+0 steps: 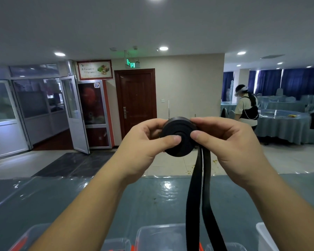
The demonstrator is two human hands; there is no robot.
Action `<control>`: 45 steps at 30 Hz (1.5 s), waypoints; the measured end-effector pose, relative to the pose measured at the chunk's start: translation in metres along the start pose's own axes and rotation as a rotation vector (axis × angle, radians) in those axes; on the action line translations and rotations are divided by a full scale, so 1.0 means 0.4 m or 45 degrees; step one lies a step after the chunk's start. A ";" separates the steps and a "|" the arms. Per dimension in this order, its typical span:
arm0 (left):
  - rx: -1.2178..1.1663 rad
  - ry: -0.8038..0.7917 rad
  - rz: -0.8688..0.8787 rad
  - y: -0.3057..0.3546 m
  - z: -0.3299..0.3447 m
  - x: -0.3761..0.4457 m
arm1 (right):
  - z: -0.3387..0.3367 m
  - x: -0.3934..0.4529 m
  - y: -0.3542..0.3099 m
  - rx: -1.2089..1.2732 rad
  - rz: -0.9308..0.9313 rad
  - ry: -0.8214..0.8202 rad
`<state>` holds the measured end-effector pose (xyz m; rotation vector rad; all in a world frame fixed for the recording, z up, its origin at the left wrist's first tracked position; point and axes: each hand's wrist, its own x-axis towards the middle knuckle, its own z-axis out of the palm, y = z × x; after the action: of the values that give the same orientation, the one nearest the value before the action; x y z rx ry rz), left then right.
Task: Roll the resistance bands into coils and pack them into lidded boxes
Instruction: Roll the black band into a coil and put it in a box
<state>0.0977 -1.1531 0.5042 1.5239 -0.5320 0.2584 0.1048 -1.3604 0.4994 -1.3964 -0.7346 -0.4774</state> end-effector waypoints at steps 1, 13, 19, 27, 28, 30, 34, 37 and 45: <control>-0.082 0.029 -0.003 -0.003 0.006 0.000 | 0.003 -0.001 0.003 0.041 -0.008 0.039; -0.136 0.085 0.021 -0.025 0.013 -0.005 | 0.004 -0.003 0.017 0.030 0.038 0.039; 0.083 -0.013 -0.027 -0.018 -0.013 -0.002 | -0.001 -0.007 0.020 -0.099 0.091 -0.047; -0.091 0.078 -0.072 -0.036 -0.001 -0.003 | 0.003 -0.010 0.029 -0.059 0.086 0.031; -0.008 0.059 -0.073 -0.030 -0.004 -0.003 | 0.000 -0.011 0.026 -0.103 0.102 0.001; 0.028 0.041 -0.063 -0.019 -0.010 -0.001 | -0.001 -0.012 0.024 -0.120 0.104 -0.007; -0.209 0.105 -0.051 -0.021 0.006 0.000 | 0.015 -0.010 0.020 0.070 0.076 0.115; -0.191 0.114 -0.083 -0.032 0.008 -0.001 | 0.010 -0.008 0.020 0.081 0.112 0.115; -0.133 0.072 -0.041 -0.023 0.006 -0.002 | 0.016 -0.016 0.016 0.138 0.109 0.105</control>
<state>0.1012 -1.1557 0.4958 1.4187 -0.4687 0.2446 0.1034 -1.3539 0.4904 -1.2940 -0.6224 -0.4192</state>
